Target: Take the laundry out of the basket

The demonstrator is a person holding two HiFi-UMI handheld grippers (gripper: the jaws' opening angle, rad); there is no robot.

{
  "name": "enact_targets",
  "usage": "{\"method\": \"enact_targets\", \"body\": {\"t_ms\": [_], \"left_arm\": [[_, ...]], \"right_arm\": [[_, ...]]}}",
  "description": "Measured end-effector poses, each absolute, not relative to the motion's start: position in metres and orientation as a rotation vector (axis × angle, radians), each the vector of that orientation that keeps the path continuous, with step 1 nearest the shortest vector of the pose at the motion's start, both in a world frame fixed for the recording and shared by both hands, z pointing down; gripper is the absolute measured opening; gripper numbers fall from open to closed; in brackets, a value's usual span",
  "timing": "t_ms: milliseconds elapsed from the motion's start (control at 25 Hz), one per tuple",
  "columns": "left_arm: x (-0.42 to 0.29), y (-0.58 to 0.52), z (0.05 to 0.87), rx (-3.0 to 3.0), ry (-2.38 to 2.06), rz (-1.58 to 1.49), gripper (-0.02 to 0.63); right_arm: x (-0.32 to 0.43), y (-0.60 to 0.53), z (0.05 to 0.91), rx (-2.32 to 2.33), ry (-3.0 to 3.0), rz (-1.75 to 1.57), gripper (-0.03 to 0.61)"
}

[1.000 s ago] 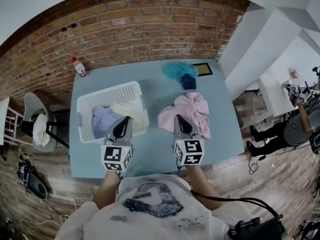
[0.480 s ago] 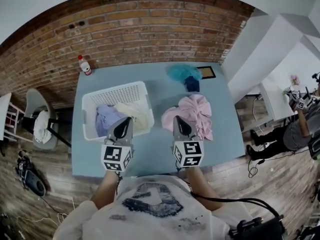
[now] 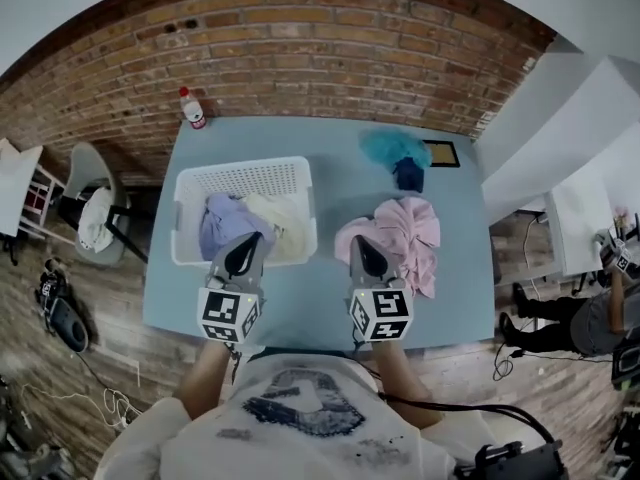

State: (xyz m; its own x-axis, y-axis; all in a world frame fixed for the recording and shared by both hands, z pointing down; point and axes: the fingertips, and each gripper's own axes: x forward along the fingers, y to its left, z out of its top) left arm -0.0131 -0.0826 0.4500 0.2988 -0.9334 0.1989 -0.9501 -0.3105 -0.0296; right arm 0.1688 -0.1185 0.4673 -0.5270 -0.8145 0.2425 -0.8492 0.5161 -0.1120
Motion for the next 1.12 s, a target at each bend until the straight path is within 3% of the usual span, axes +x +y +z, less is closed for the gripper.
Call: {"method": "enact_targets", "body": {"t_ms": [440,1120], "left_arm": [[-0.073,-0.071,0.462,2.304,-1.959,0.357,-0.008],[-0.207,-0.1,0.482,2.375,-1.833,0.28,-0.008]], "right_arm": [[0.104,-0.122,0.494,1.224,-2.698,0.407,-0.002],[-0.024,-0.125,0.506,1.317,-2.528,0.372,-0.001]]}}
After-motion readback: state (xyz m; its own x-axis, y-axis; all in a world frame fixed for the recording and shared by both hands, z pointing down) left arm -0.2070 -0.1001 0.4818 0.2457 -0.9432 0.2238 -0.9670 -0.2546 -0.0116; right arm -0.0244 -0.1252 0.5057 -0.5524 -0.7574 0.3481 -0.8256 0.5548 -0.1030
